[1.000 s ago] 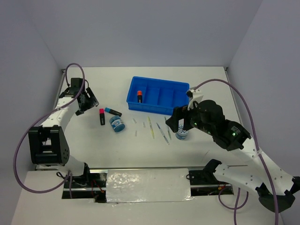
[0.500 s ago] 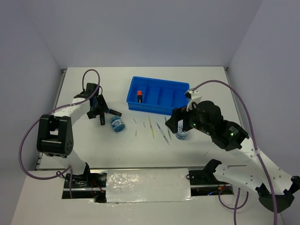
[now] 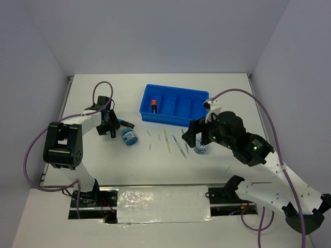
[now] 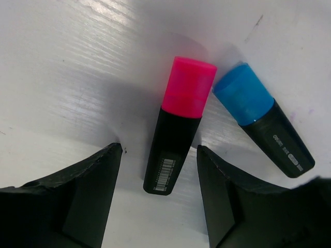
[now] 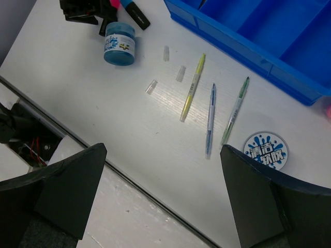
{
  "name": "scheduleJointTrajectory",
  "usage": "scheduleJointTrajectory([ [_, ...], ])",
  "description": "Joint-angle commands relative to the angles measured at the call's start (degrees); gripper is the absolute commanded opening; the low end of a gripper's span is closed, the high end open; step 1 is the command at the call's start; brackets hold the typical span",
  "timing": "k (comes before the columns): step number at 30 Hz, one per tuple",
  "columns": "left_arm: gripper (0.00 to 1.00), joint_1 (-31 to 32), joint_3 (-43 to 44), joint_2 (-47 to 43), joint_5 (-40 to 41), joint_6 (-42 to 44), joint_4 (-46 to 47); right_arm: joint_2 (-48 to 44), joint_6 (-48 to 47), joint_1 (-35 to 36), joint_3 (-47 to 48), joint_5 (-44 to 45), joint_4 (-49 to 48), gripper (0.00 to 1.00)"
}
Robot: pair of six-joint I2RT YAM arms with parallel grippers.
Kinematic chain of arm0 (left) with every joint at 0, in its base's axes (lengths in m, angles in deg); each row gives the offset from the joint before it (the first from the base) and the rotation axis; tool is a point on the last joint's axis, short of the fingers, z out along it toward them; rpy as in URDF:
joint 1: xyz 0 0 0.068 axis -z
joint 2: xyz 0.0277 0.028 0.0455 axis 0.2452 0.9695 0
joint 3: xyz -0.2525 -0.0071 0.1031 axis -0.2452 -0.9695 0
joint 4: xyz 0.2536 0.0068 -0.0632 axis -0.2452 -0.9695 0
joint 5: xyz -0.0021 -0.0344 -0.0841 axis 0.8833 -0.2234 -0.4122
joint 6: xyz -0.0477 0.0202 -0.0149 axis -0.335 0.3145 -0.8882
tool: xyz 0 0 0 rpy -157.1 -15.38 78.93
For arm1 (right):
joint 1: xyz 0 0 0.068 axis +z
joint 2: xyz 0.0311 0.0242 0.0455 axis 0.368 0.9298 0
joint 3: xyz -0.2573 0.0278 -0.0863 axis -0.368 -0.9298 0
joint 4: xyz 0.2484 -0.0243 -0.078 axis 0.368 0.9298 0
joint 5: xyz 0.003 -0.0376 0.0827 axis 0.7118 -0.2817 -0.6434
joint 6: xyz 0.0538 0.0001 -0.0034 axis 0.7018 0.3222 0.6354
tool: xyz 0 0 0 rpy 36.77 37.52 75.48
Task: Sort the stationery into containers
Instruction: Pick up the pen from the corner of the board, then place the pen in the storage box.
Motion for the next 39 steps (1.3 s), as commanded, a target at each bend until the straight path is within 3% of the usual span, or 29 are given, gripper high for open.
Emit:
scheduleJointTrajectory([
  [1,0.73,0.0,-0.3,1.5,0.8,-1.0,1.3,-1.0,-1.1,-0.2,1.2,-0.4,-1.9,0.99],
  [6,0.75,0.0,-0.8,2.3,3.5,-1.6,-0.1,-1.5,-1.2,-0.2,1.0,-1.0,-2.1,0.99],
  [10,0.68,0.0,-1.6,2.2,5.2,-2.3,-0.4,-1.7,-1.2,-0.2,1.0,-0.9,-2.3,0.99],
  [15,0.65,-0.1,-2.6,2.3,5.2,-3.0,0.1,-2.1,-1.4,-0.2,1.2,-1.0,-2.0,0.99],
  [21,0.43,-0.1,-3.0,1.2,6.1,-3.4,-0.4,-3.4,-1.6,-0.1,0.7,-1.0,-2.4,0.99],
  [29,0.06,-0.3,-4.5,-4.2,7.6,-4.8,-0.7,-3.8,-2.1,-0.2,0.4,-0.9,-2.6,0.99],
  [35,0.01,3.2,-1.0,-18.9,5.0,-0.3,2.2,-5.0,-2.2,-0.3,0.5,2.2,-1.8,0.99],
  [39,0.01,9.4,12.9,-16.8,3.8,7.7,4.1,-5.4,-1.5,-0.7,1.4,4.3,-1.5,1.0],
])
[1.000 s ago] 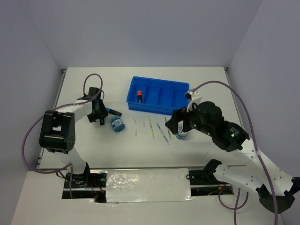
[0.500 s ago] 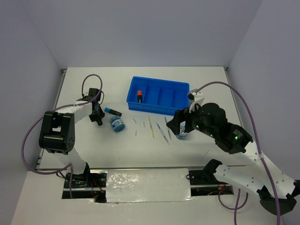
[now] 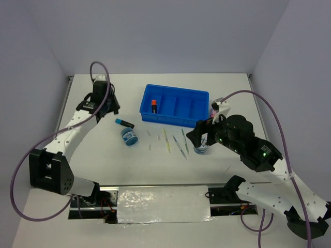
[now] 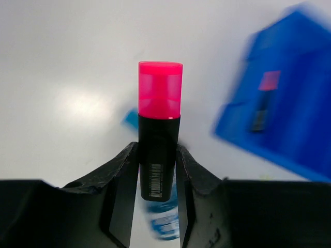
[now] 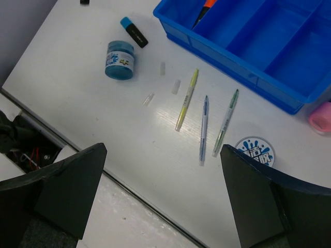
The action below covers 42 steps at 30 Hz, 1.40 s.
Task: Sort the stationery into containers
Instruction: Place the pen in the storage box.
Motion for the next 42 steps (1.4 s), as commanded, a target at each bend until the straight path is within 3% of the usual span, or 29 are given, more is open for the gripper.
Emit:
scheduleJointTrajectory([
  [1,0.01,4.8,13.2,2.6,-8.0,8.6,6.3,-0.7,-0.2,-0.7,1.9,2.5,-1.4,1.0],
  [6,0.0,10.0,35.5,20.9,-10.2,14.7,0.5,-0.3,0.3,-1.0,3.3,2.1,0.0,1.0],
  [9,0.03,11.2,43.3,28.6,-10.1,14.8,-1.3,-0.7,-0.1,-1.3,3.4,2.4,0.8,1.0],
  [14,0.04,13.3,48.3,35.4,-8.5,16.9,-1.7,-0.7,-1.5,-1.5,3.3,2.9,1.9,1.0],
  [22,0.11,15.5,48.7,38.0,-8.6,17.8,-1.9,0.4,-1.9,-1.6,2.6,2.4,0.7,1.0],
  [27,0.31,15.6,45.4,37.6,-8.9,16.5,-0.6,2.3,-2.1,-1.7,2.6,1.6,0.0,1.0],
  [28,0.41,15.7,45.4,37.8,-8.7,16.2,-0.8,2.5,-2.1,-1.6,2.6,1.4,0.0,1.0],
  [34,0.74,15.7,48.2,38.5,-6.7,14.8,-1.9,2.8,-2.1,-1.5,3.1,0.8,-0.2,1.0],
  [35,0.84,15.8,48.8,38.4,-6.7,14.7,-2.3,2.9,-2.2,-1.6,3.2,0.7,0.0,1.0],
  [40,0.96,15.6,52.6,35.9,-3.0,12.3,-5.4,3.1,-2.4,-1.7,3.8,1.0,0.3,1.0],
  [42,0.99,15.4,51.3,33.3,9.5,4.7,-9.5,3.0,-2.4,-1.7,3.9,0.8,0.4,1.0],
])
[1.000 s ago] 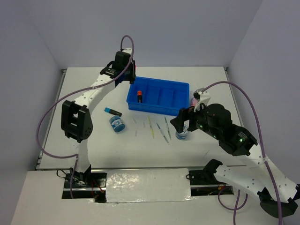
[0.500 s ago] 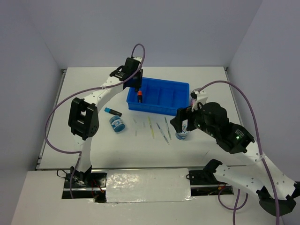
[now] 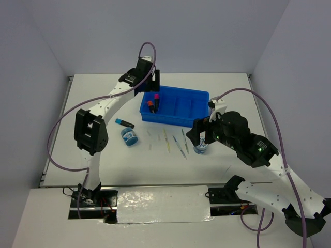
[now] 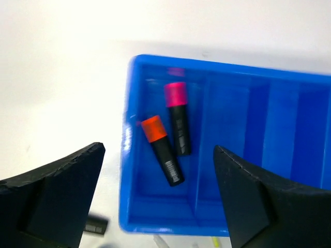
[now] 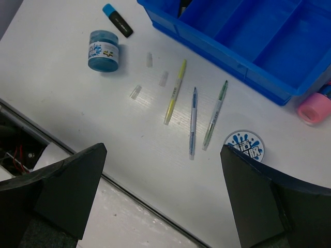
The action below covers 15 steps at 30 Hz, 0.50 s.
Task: Sort the stationery into containers
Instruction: Place the pen in the storage box.
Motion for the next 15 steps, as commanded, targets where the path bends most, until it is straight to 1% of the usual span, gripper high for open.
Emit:
scheduleJointTrajectory([
  [1,0.99,-1.3,-0.4,-7.8,16.3,-11.6,-6.6,-0.2,-1.1,-0.4,2.4,-0.3,-1.9,1.0],
  [2,0.99,-2.2,-1.6,-9.1,21.7,-16.1,-9.1,-0.3,-1.1,-0.4,2.0,-0.3,-2.0,1.0],
  [3,0.99,-3.0,-2.7,-11.6,22.7,-24.4,-11.5,-0.4,-1.0,-0.4,1.6,-0.6,-2.6,1.0],
  [5,0.99,-5.9,-6.7,-13.6,23.6,-31.9,-18.5,-0.4,-0.9,-0.4,1.1,-1.0,-3.1,1.0],
  [6,0.99,-6.9,-9.0,-15.0,25.1,-40.8,-23.9,-0.2,-0.9,-0.4,1.0,-1.6,-3.3,1.0],
  [7,0.99,-7.0,-10.4,-15.7,25.7,-44.1,-25.3,-0.1,-0.9,-0.6,0.8,-1.9,-3.7,1.0],
  [8,0.99,-7.1,-11.9,-16.2,26.1,-50.9,-26.9,-0.1,-0.8,-0.4,0.7,-2.1,-3.8,1.0],
  [11,0.99,-7.2,-16.2,-16.3,25.1,-58.5,-28.2,-0.1,-0.5,-0.5,0.9,-3.5,-3.8,1.0],
  [12,0.99,-7.3,-17.0,-15.7,24.3,-59.4,-28.1,-0.2,-0.4,-0.5,0.8,-3.7,-3.8,0.99],
  [15,0.99,-7.5,-14.6,-11.1,22.9,-63.5,-31.8,-1.4,-0.3,-0.5,0.2,-4.1,-3.8,0.99],
])
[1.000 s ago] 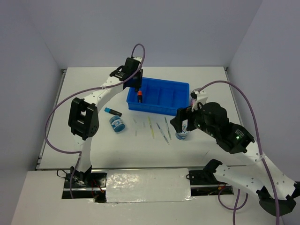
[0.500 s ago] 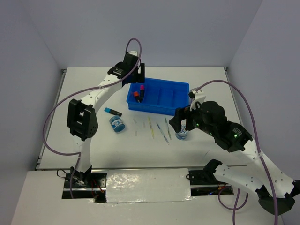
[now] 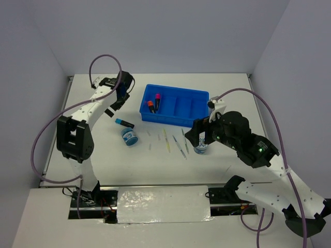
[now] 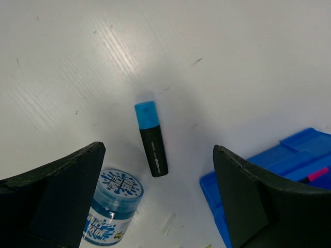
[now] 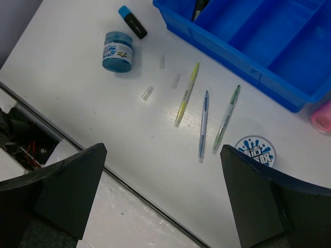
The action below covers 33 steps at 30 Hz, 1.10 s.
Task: Sort the stationery into containers
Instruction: Place the pen in the storage box, then pick up the pen from the center of the board.
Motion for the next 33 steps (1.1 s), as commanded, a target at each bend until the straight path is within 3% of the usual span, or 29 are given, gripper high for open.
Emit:
scheduleJointTrajectory([
  [1,0.98,0.6,1.6,6.0,-0.4,-12.5,-7.6,-1.9,-0.4,-0.3,-0.1,-2.4,-2.4,0.99],
  [8,0.97,0.7,-4.4,7.4,-3.1,-17.3,-3.7,-3.0,-0.5,-0.3,-2.1,-2.8,-2.4,0.99],
  [16,0.95,0.6,-4.4,11.9,-4.6,-16.1,-1.2,-2.5,-0.6,-0.3,-3.0,-3.7,-3.5,0.99],
  [29,0.84,-0.3,-7.1,14.6,-3.2,-14.1,6.8,-3.2,-0.9,-0.3,-4.2,-3.9,-3.6,0.99],
  [33,0.83,-1.3,-11.1,14.3,-4.7,-13.0,11.9,-3.1,-0.9,-0.3,-4.2,-3.5,-3.5,0.99],
])
